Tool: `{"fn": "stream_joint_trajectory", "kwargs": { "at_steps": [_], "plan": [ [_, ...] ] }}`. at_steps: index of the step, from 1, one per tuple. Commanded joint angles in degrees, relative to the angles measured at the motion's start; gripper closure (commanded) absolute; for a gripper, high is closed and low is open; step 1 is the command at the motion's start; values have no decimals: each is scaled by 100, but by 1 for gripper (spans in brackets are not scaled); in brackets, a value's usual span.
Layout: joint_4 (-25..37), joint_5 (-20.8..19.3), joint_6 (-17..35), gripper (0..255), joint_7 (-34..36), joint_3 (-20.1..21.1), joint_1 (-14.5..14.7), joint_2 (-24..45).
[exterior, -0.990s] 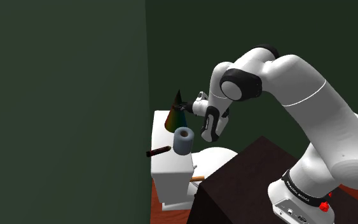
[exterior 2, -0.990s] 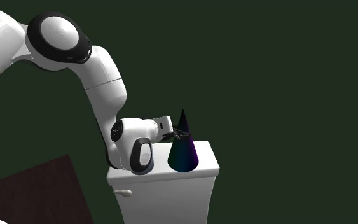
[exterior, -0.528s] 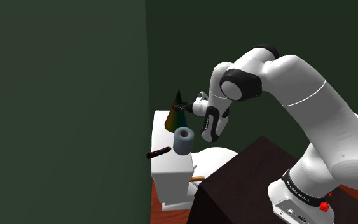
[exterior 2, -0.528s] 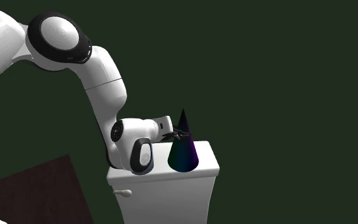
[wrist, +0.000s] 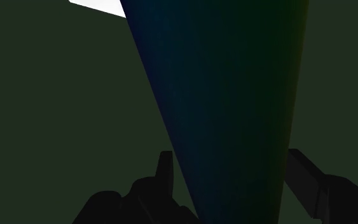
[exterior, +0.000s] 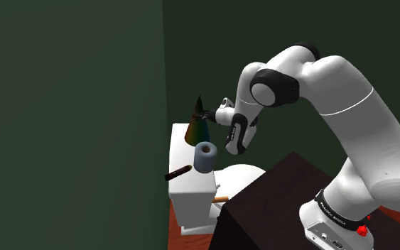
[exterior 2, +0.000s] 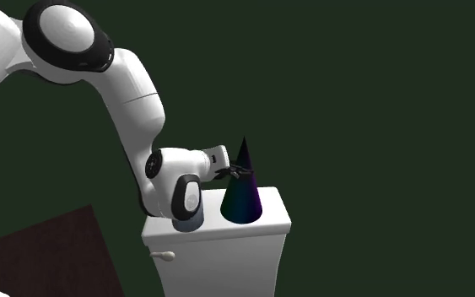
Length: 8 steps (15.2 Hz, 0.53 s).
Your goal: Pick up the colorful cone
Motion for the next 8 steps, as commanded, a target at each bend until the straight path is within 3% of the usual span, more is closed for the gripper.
{"fn": "stream_joint_trajectory", "kwargs": {
  "at_steps": [1, 8],
  "plan": [
    [-123, -64, -41, 255, 0, -48, 25, -190],
    [-450, -281, -301, 255, -4, -191, 115, -803]
  ]
}}
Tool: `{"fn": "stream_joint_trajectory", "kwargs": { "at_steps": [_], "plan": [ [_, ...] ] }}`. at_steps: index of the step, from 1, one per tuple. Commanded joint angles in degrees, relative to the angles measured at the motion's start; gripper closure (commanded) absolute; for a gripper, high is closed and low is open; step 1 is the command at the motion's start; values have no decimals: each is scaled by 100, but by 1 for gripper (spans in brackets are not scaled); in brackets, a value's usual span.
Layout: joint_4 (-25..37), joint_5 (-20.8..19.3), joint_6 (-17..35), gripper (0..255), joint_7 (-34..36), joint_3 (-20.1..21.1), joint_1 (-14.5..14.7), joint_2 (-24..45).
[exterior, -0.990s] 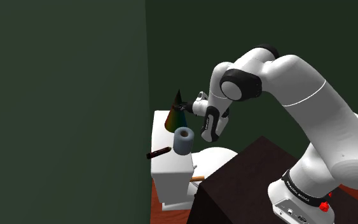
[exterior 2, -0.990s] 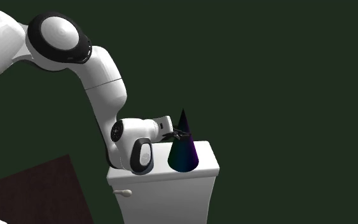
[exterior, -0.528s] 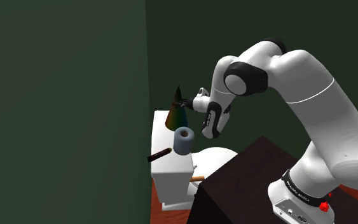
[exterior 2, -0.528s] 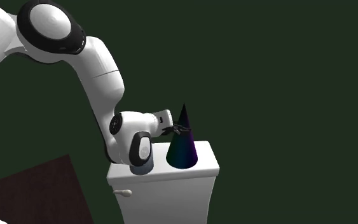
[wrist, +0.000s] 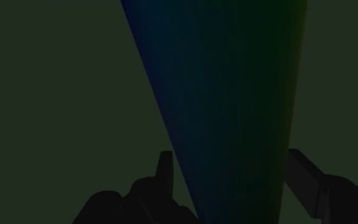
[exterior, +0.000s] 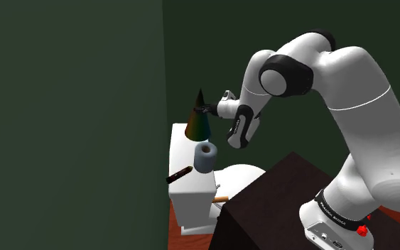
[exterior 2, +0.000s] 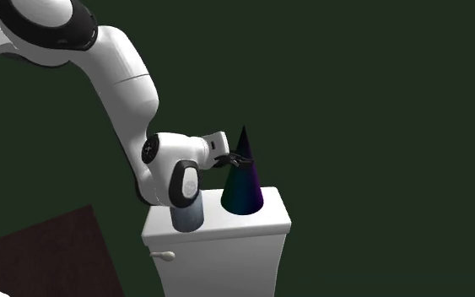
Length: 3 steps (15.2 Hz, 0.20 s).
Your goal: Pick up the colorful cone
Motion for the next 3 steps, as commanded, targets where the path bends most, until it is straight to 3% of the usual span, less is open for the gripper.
{"fn": "stream_joint_trajectory", "kwargs": {
  "at_steps": [1, 3],
  "plan": [
    [-87, -57, -90, 255, -5, -45, 37, -201],
    [-93, -61, -96, 255, -6, -48, 38, -214]
  ]
}}
